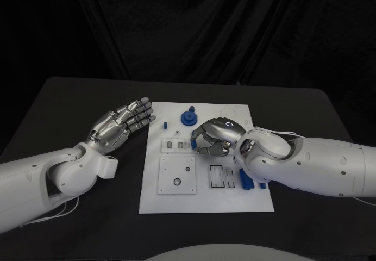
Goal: Assemble the parts on the task board
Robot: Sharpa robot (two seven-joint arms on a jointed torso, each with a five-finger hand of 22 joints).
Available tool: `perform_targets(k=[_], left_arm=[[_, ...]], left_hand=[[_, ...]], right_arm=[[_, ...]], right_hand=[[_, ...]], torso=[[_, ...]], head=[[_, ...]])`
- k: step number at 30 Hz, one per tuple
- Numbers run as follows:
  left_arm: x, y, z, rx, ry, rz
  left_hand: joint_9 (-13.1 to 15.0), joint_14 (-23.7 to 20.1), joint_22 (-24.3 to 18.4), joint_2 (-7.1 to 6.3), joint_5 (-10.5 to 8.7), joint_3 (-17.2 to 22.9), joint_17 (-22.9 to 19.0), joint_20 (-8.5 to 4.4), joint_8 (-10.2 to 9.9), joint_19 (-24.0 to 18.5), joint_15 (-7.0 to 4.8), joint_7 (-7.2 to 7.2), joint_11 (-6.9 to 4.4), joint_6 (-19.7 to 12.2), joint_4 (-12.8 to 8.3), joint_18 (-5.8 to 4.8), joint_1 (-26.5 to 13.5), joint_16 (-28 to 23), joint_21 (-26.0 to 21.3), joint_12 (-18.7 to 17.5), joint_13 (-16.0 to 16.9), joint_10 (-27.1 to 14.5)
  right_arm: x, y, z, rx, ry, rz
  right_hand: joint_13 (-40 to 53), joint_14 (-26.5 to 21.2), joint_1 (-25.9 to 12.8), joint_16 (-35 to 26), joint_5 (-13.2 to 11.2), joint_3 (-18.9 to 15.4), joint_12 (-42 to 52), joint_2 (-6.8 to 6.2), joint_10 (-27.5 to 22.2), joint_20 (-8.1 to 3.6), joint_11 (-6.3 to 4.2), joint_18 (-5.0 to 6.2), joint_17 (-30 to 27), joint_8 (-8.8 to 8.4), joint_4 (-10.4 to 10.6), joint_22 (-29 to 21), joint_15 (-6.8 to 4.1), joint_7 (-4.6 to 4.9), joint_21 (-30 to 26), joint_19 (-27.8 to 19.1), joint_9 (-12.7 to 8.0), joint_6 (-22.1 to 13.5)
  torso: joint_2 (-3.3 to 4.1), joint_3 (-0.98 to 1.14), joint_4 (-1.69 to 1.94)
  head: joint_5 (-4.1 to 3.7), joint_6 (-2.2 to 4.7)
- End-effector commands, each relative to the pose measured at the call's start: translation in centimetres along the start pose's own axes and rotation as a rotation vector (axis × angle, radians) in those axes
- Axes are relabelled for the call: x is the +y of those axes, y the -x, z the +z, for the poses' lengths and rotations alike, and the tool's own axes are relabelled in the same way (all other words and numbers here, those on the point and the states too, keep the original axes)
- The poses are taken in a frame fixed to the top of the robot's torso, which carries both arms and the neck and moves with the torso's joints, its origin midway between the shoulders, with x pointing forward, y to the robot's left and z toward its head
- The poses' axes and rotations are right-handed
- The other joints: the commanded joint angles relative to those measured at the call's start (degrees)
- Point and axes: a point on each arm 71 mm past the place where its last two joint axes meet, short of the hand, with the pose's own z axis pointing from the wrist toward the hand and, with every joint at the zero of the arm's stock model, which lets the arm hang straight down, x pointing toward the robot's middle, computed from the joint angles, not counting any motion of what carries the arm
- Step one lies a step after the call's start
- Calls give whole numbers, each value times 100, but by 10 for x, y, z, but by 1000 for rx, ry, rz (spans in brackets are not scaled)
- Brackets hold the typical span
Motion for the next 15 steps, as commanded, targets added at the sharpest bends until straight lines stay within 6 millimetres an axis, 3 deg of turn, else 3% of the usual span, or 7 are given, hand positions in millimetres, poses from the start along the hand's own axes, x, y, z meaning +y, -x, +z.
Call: perform_targets(k=[1, 7, 15], left_arm=[[-5, -1, 0, 15, -80, -12], [-5, -1, 0, 17, -77, -13], [-4, -2, 1, 20, -73, -15]], left_hand=[[1, 19, 4, -9, 25, 41, 8, -7, 12, 37, 20, 169, 49, -26, -5, -83, -38, 19, 24, 24, 6, -6], [1, 19, 4, -9, 25, 41, 8, -7, 12, 37, 20, 169, 49, -26, -5, -83, -38, 19, 24, 24, 6, -6], [0, 18, 3, -8, 26, 48, 8, -7, 10, 35, 23, 171, 50, -35, -5, -86, -40, 21, 23, 22, 6, -10]], right_arm=[[-1, 1, 0, -37, -20, -11], [1, 1, 2, -41, -19, -11], [-1, 0, 4, -26, -44, -15]], right_hand=[[1506, 594, -25, 7, 17, 7, 16, -39, 598, 24, 45, 74, 1497, 32, -30, 1320, 44, -4, -27, 359, 30, 34], [1506, 592, -42, 2, 27, 3, 16, -45, 598, 26, 45, 74, 1488, 34, -26, 1321, 44, -4, -27, 360, 32, 38], [1506, 580, -63, -25, 24, -3, 16, -71, 598, 28, 47, 88, 1443, 15, -30, 1299, 44, 2, -71, 334, 27, 7]], torso=[[4, 8, -8], [-1, -4, -4], [-10, 2, -10]], head=[[5, -4], [-6, -16], [1, -44]])
